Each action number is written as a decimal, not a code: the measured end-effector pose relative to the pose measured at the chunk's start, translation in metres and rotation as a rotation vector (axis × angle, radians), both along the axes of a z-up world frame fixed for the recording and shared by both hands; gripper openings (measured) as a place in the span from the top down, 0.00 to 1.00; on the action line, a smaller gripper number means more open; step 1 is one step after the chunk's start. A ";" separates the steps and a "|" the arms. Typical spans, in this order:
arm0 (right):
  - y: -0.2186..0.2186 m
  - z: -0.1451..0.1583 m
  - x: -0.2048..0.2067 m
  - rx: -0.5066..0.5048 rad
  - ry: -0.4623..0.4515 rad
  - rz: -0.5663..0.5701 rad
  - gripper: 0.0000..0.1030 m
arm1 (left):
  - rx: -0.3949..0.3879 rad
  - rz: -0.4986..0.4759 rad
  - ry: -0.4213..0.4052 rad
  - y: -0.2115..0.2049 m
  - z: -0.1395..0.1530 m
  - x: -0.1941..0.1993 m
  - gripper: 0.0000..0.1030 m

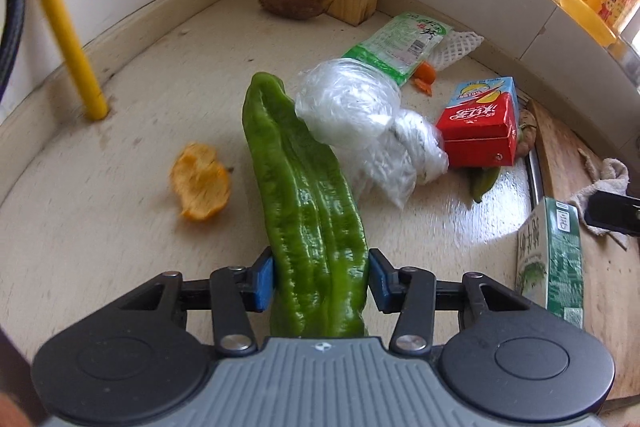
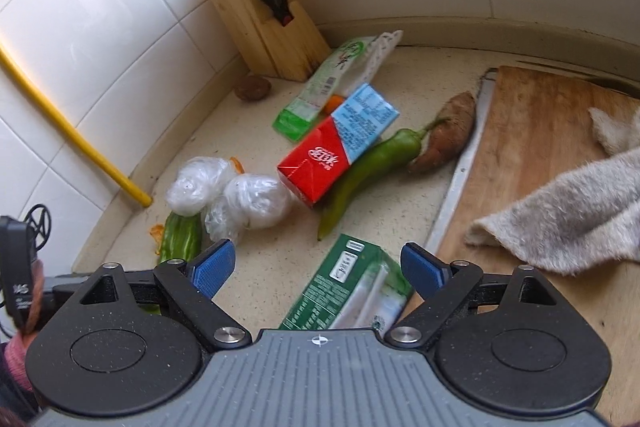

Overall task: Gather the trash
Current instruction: 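Close the left gripper on the long green pepper, then grasp the clear plastic bag with the right gripper while the left holds the pepper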

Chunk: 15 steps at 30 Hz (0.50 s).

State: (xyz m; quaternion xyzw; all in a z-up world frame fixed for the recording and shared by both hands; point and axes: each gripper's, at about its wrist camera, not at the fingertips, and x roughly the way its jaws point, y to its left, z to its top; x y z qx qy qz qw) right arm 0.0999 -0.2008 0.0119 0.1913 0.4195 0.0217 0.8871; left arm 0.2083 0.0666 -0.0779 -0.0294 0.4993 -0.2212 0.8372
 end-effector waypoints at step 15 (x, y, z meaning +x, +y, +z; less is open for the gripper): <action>0.055 0.012 0.057 -0.044 -0.030 0.181 0.10 | -0.046 0.050 -0.081 0.034 0.023 -0.039 0.59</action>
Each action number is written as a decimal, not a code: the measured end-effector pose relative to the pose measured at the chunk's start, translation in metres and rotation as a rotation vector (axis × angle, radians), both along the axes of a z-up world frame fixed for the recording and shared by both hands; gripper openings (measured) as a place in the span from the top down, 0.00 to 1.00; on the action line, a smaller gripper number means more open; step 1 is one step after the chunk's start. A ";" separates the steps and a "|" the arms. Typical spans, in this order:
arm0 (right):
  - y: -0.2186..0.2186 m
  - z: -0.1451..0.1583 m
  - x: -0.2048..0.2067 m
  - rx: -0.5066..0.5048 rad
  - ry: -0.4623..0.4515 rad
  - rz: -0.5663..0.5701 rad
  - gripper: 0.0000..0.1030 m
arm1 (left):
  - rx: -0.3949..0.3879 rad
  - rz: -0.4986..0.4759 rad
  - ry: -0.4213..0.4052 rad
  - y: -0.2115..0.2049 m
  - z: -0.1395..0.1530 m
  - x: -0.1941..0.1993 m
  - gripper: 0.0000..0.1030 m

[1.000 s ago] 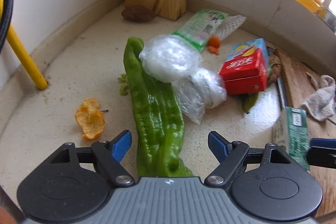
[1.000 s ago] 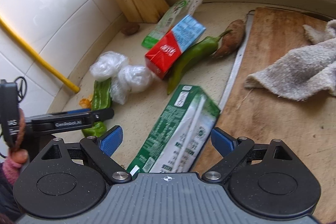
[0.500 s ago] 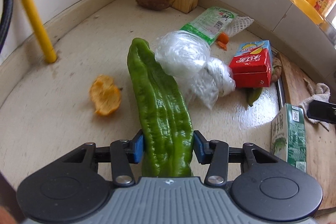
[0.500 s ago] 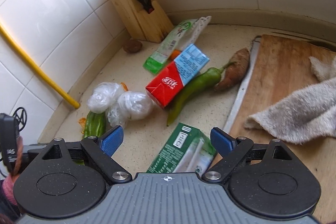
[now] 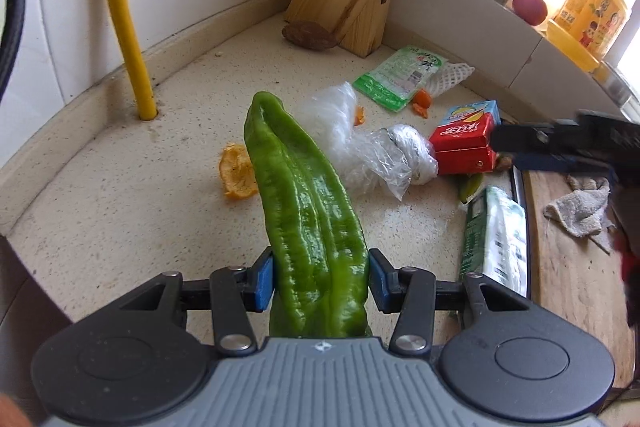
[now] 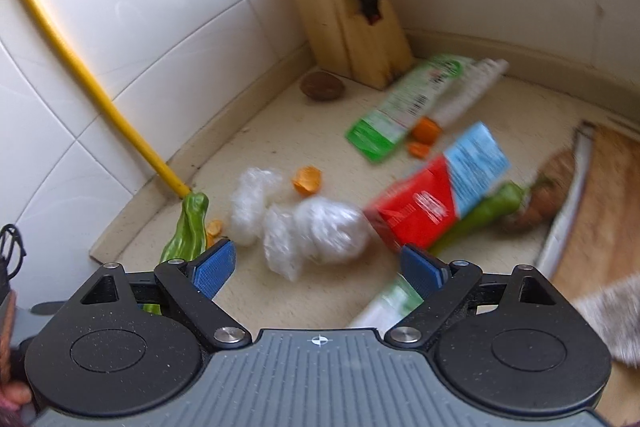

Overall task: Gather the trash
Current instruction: 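Grasp the clear plastic bag with the right gripper while the left holds the pepper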

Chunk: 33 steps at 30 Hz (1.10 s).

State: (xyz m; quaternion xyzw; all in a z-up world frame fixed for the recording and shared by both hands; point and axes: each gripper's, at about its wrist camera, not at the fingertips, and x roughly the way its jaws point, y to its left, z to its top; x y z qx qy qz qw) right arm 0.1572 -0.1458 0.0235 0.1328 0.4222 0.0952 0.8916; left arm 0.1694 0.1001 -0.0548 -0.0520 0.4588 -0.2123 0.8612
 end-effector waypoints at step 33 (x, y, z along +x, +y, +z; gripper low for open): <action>0.031 -0.047 0.061 -0.094 0.106 0.074 0.43 | -0.045 -0.032 -0.034 0.017 0.003 0.009 0.59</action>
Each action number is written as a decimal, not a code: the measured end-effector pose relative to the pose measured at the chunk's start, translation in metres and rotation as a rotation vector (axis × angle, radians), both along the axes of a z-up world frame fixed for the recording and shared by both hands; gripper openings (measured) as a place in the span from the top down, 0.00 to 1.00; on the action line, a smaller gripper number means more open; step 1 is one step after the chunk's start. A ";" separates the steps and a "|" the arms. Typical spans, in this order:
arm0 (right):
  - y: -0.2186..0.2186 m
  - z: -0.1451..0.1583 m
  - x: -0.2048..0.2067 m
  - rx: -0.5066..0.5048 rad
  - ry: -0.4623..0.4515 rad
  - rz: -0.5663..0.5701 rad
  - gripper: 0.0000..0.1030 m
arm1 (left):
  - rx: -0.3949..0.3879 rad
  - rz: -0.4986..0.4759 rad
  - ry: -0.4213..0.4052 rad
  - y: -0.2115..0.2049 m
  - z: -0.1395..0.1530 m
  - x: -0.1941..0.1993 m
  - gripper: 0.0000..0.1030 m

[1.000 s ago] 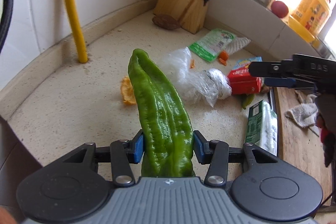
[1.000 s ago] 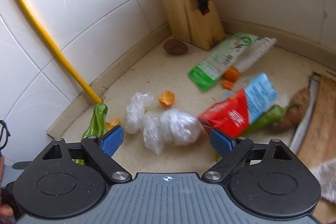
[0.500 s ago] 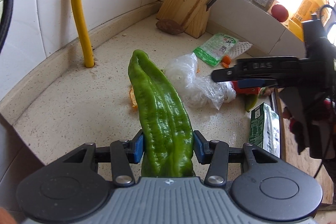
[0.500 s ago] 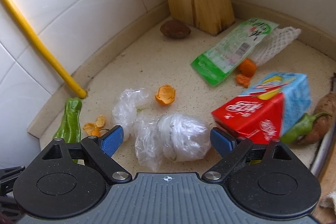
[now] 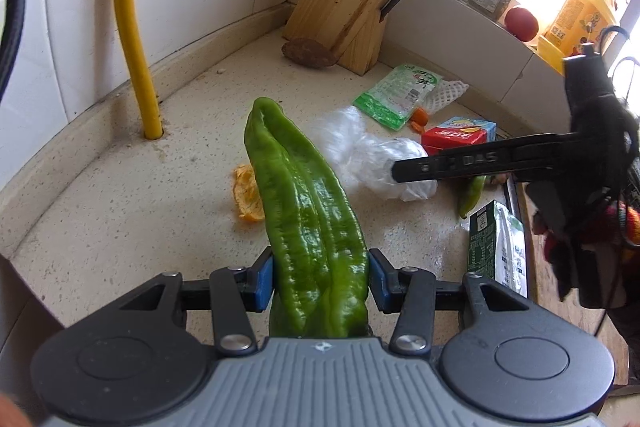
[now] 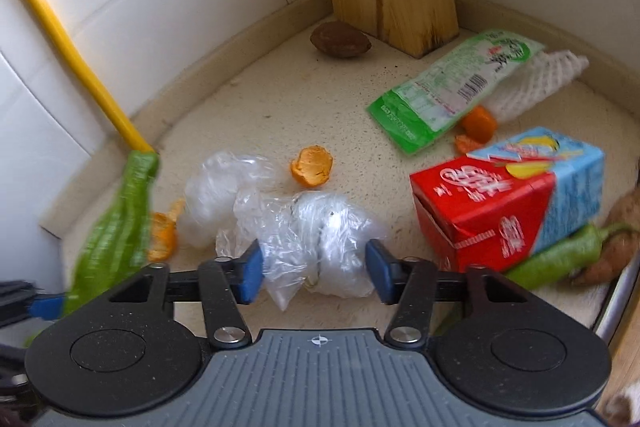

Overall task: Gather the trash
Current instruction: 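Grasp the clear plastic bag with the right gripper while the left holds the pepper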

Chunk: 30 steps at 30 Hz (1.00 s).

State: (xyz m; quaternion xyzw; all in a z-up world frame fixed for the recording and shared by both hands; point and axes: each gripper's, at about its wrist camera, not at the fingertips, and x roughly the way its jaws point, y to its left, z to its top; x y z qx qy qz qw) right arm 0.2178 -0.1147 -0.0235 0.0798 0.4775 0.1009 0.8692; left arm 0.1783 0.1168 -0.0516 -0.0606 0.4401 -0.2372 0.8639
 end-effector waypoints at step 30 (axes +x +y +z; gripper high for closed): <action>0.029 0.000 -0.061 0.011 0.016 0.064 0.18 | 0.145 -0.051 0.012 -0.005 -0.016 -0.025 0.55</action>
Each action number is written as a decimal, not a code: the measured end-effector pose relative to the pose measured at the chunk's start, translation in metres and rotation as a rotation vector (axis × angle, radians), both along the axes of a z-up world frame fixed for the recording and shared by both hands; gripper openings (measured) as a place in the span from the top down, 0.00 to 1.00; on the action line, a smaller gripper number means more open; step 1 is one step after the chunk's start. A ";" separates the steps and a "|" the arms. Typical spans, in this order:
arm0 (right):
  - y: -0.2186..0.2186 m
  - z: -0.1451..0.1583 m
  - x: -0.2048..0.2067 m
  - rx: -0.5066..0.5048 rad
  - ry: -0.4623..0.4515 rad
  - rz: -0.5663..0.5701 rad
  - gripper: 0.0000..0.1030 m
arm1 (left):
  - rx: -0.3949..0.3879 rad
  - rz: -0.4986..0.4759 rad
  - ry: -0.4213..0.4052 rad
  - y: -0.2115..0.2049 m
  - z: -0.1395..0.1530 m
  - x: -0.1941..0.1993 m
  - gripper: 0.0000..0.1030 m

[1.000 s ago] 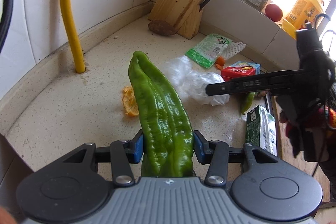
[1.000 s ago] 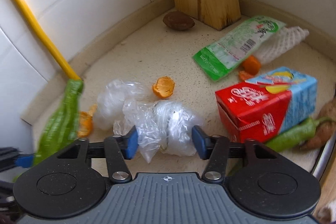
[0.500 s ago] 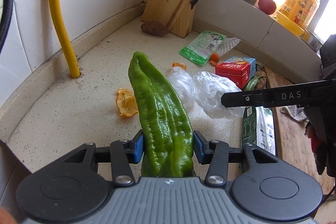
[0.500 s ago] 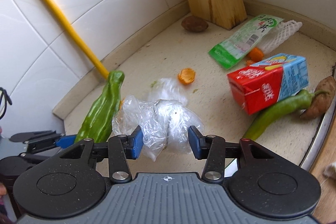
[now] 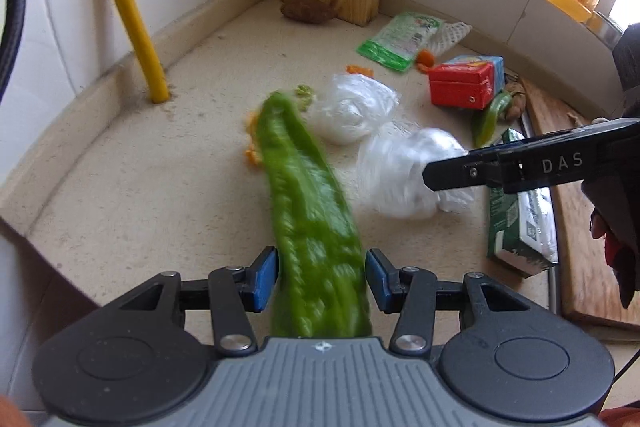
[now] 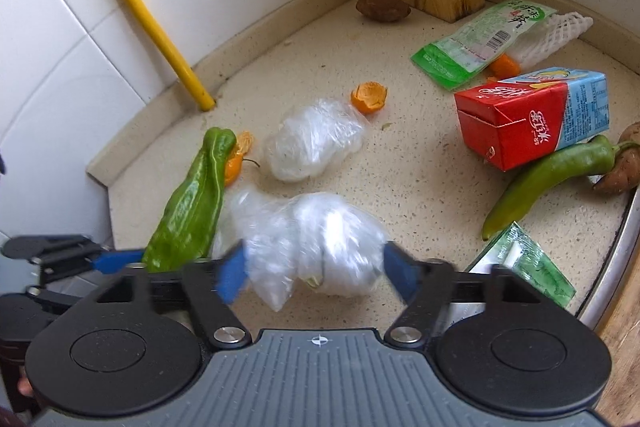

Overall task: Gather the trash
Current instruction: 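Grasp the clear plastic bag with the right gripper while the left holds the pepper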

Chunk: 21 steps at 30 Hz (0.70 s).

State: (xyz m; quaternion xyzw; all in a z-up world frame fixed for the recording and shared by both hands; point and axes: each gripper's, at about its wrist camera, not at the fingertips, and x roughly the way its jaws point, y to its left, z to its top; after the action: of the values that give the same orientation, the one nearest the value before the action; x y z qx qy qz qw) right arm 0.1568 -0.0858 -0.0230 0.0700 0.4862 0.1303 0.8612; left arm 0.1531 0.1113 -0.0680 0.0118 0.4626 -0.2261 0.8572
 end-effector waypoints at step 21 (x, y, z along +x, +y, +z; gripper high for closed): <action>0.007 -0.013 0.012 0.017 0.000 -0.021 0.69 | -0.009 -0.007 -0.001 -0.001 -0.018 -0.002 0.58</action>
State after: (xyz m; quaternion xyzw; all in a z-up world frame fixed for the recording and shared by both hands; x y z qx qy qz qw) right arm 0.1691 -0.0792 -0.0358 0.0827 0.4843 0.1254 0.8619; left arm 0.1509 0.1105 -0.0859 0.0096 0.4609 -0.2313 0.8567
